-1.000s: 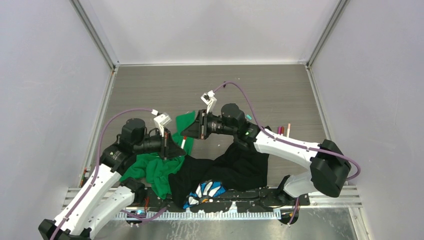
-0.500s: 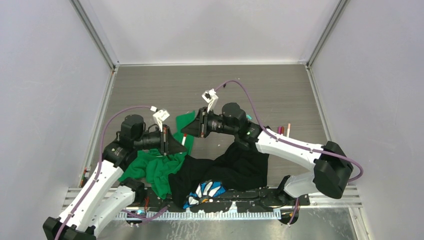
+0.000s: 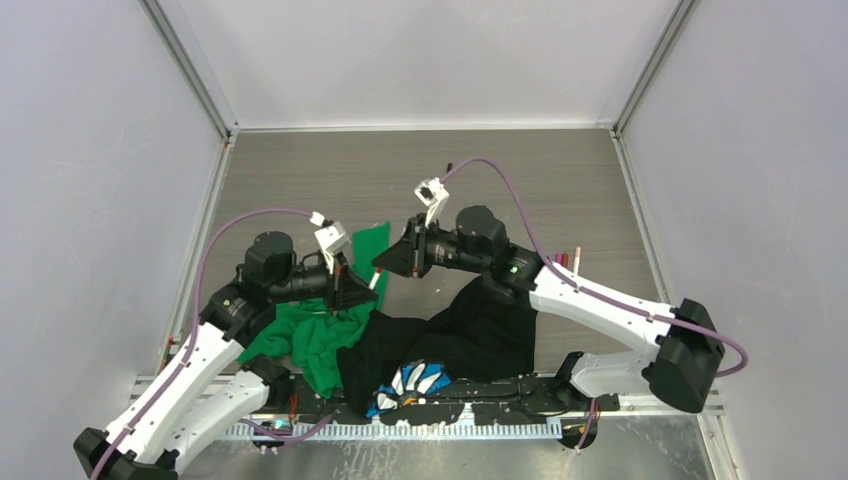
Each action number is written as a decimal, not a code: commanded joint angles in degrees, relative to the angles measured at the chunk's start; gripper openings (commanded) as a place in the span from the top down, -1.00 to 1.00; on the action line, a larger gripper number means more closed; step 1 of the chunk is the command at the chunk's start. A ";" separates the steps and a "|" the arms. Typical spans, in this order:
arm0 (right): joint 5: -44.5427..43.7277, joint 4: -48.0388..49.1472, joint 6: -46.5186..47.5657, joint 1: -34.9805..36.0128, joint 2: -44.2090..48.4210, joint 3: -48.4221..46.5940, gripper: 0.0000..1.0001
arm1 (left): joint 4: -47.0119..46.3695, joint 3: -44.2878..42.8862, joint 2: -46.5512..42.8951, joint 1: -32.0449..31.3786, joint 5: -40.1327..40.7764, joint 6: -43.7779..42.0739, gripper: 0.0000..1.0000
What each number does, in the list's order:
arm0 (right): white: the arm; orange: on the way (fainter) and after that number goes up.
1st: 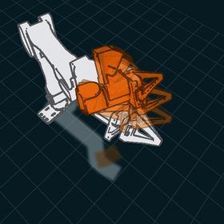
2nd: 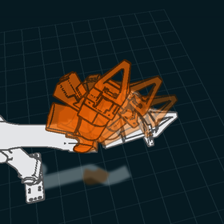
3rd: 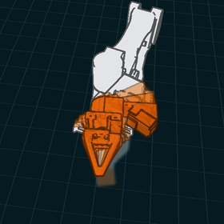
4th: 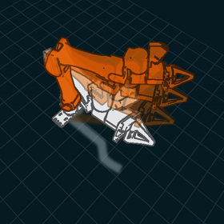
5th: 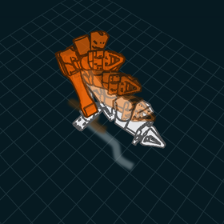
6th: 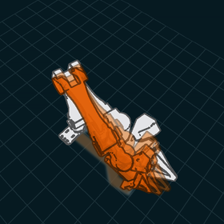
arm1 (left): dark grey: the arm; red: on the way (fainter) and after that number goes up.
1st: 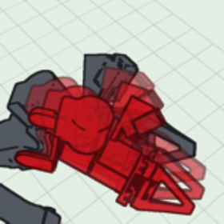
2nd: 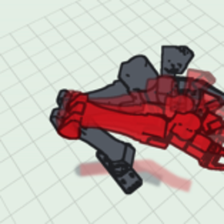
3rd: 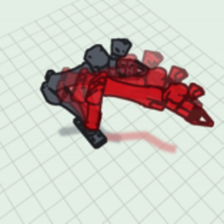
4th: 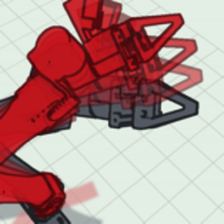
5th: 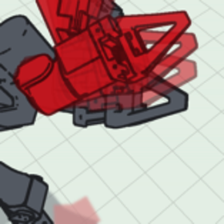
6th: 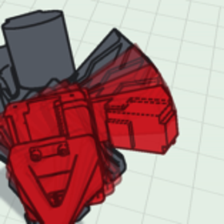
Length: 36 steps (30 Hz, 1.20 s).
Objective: Insert the pens into the pen caps
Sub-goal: Press the pen cap onto the pen, then place the pen at the center of the board.
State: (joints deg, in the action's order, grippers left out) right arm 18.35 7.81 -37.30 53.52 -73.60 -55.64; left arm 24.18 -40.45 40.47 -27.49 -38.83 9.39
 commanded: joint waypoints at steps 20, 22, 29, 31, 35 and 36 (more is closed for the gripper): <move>9.52 -5.78 5.26 -0.24 7.37 3.65 0.99 | -16.91 -4.53 -1.01 -5.30 7.40 -1.32 0.63; 2.51 -11.17 7.17 -1.69 8.59 1.27 0.98 | -14.95 -5.18 -0.52 -5.42 6.78 -3.10 0.25; -16.11 -26.75 11.84 -7.90 9.67 -6.25 0.99 | -6.61 -7.65 1.25 -6.01 4.58 -6.73 -0.47; -20.86 -32.65 12.77 -10.84 8.41 -8.35 0.99 | -6.05 -7.39 0.19 -6.02 10.81 -6.60 -0.55; -23.00 -42.89 14.52 -20.52 4.87 -8.77 0.99 | -3.39 -8.93 1.25 -3.84 29.91 -4.61 -0.77; -22.96 -44.49 14.97 -23.34 4.15 -8.39 0.99 | -2.90 -9.20 2.02 -2.27 33.33 -3.82 -0.83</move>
State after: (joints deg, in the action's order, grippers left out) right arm 1.96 -23.94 -25.56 38.44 -66.50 -62.92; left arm 19.77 -46.15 41.39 -33.12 -23.38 4.69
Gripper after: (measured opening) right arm 0.229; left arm 0.877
